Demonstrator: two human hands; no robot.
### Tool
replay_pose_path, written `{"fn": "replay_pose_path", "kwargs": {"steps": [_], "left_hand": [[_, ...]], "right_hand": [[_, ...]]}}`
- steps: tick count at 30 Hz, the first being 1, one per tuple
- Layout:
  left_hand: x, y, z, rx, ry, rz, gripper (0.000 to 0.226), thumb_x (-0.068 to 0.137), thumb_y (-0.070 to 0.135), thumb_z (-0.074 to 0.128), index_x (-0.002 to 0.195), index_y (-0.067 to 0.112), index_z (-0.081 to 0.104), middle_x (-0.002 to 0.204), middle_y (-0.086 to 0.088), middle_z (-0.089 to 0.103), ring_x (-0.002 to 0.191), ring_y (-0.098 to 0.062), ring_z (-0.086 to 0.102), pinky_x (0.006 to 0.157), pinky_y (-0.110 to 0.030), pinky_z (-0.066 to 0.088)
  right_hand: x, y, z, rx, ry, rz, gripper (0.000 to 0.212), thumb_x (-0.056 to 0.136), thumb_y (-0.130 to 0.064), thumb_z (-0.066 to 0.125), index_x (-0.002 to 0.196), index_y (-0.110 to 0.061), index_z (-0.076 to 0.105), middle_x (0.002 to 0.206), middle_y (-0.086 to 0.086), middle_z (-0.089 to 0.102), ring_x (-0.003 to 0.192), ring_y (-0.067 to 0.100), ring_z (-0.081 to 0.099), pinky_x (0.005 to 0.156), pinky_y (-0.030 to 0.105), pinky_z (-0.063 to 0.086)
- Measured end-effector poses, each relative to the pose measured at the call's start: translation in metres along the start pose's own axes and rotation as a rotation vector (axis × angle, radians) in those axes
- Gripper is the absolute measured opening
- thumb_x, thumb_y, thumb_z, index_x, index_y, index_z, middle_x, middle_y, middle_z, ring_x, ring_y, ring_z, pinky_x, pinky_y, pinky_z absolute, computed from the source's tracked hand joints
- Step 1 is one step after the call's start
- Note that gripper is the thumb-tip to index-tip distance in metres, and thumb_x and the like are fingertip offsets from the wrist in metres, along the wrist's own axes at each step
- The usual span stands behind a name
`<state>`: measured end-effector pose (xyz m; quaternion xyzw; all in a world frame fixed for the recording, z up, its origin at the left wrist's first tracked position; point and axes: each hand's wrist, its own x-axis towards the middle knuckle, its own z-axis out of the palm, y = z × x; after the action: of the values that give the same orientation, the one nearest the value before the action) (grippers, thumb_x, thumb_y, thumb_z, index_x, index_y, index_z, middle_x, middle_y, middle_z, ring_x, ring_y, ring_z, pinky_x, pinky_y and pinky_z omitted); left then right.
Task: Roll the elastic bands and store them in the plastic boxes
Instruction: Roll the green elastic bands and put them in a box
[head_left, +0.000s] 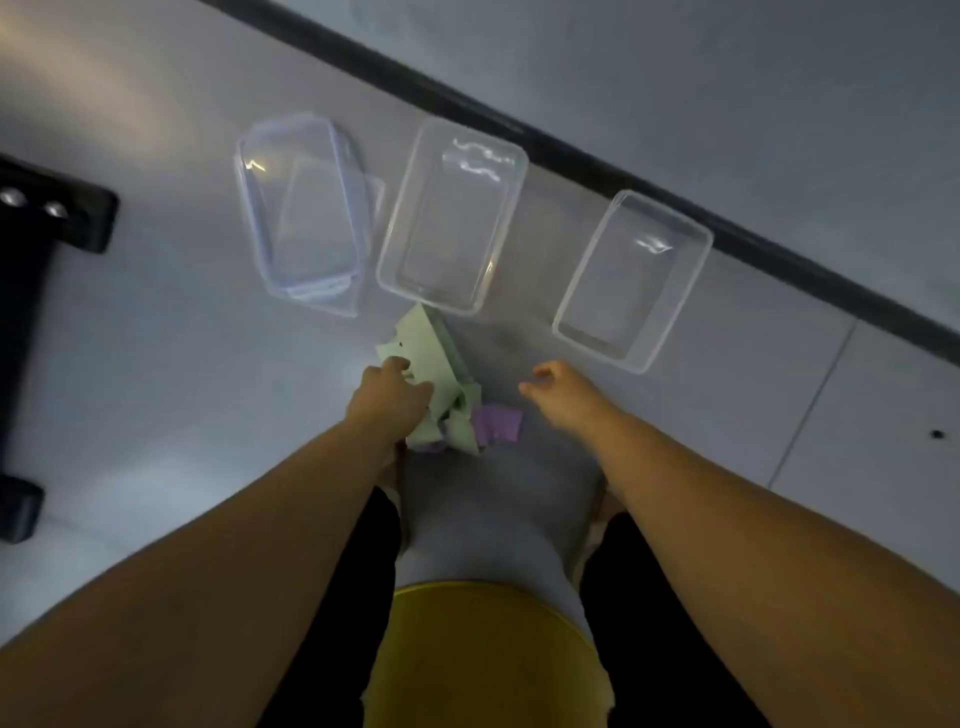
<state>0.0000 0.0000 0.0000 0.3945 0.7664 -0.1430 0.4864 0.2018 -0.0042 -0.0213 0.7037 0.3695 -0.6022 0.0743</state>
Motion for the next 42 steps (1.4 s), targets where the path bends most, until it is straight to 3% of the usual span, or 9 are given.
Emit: {"fn": "replay_pose_path", "kwargs": {"steps": [6,10,13,16,21,24,33,38,42], "left_hand": [[0.053,-0.031,0.061,-0.176,0.013,-0.045,0.074,0.085,0.037,0.062,0.145,0.014,0.026,0.141,-0.018,0.033,0.126,-0.037,0.040,0.106,-0.043,0.035],[0.075,-0.048,0.084,-0.394,0.095,0.060,0.100,0.053,0.048,0.077,0.137,0.012,0.037,0.130,-0.015,0.050,0.120,-0.032,0.049,0.100,-0.044,0.044],[0.085,-0.056,0.089,-0.432,0.114,0.095,0.072,0.065,0.037,0.074,0.128,0.012,0.048,0.121,-0.011,0.058,0.112,-0.029,0.054,0.096,-0.043,0.046],[0.080,-0.061,0.078,-0.345,0.132,0.109,0.041,0.086,0.022,0.062,0.124,0.010,0.055,0.119,-0.016,0.061,0.111,-0.035,0.055,0.097,-0.040,0.043],[0.055,-0.063,0.047,-0.230,0.080,0.152,0.033,0.092,0.011,0.050,0.124,0.006,0.053,0.118,-0.019,0.059,0.109,-0.034,0.053,0.078,-0.031,0.037],[0.031,-0.055,0.029,-0.228,0.004,0.235,0.033,0.091,0.015,0.057,0.123,0.008,0.056,0.118,-0.014,0.061,0.107,-0.025,0.055,0.083,-0.030,0.040],[-0.071,-0.014,-0.028,-0.184,-0.038,0.451,0.025,0.089,0.018,0.062,0.113,0.013,0.060,0.100,-0.003,0.061,0.083,-0.014,0.055,0.062,-0.010,0.044],[-0.140,-0.002,-0.061,-0.260,-0.012,0.548,0.029,0.084,0.032,0.067,0.109,0.016,0.065,0.106,-0.007,0.068,0.099,-0.027,0.063,0.092,-0.040,0.050],[-0.187,-0.003,-0.060,-0.595,-0.061,0.593,0.023,0.084,0.032,0.066,0.096,0.012,0.067,0.096,-0.015,0.070,0.083,-0.030,0.064,0.081,-0.041,0.051]], "right_hand": [[0.056,0.035,0.058,0.103,-0.049,-0.030,0.067,0.087,-0.027,0.064,0.141,-0.005,0.030,0.143,0.016,0.039,0.128,0.028,0.042,0.101,0.031,0.034],[0.074,0.039,0.094,0.241,-0.031,-0.148,0.066,0.069,-0.032,0.080,0.123,-0.009,0.050,0.124,0.013,0.059,0.112,0.024,0.057,0.092,0.033,0.047],[0.102,0.059,0.126,0.236,0.000,-0.251,0.068,0.056,-0.047,0.076,0.116,-0.024,0.054,0.120,0.007,0.062,0.112,0.028,0.058,0.097,0.047,0.045],[0.086,0.053,0.131,0.254,0.037,-0.226,0.045,0.086,-0.020,0.062,0.129,-0.015,0.049,0.128,0.014,0.056,0.117,0.033,0.053,0.099,0.048,0.043],[0.056,0.040,0.103,0.214,0.056,-0.272,0.026,0.096,-0.008,0.047,0.119,0.000,0.058,0.118,0.016,0.061,0.099,0.019,0.055,0.077,0.022,0.044],[0.035,0.029,0.081,0.217,0.062,-0.296,0.025,0.097,-0.011,0.045,0.115,-0.001,0.059,0.106,0.017,0.062,0.088,0.019,0.054,0.060,0.022,0.047],[-0.067,0.002,0.007,0.219,0.107,-0.413,0.016,0.097,-0.022,0.048,0.091,-0.013,0.060,0.081,0.006,0.059,0.070,0.014,0.052,0.060,0.021,0.044],[-0.158,-0.009,-0.042,0.017,0.133,-0.478,0.027,0.092,-0.036,0.054,0.073,-0.019,0.062,0.060,-0.007,0.055,0.055,0.007,0.046,0.055,0.020,0.038],[-0.222,-0.003,-0.056,0.090,0.212,-0.543,0.028,0.090,-0.038,0.055,0.081,-0.014,0.066,0.070,0.003,0.061,0.061,0.014,0.053,0.060,0.025,0.042]]}}
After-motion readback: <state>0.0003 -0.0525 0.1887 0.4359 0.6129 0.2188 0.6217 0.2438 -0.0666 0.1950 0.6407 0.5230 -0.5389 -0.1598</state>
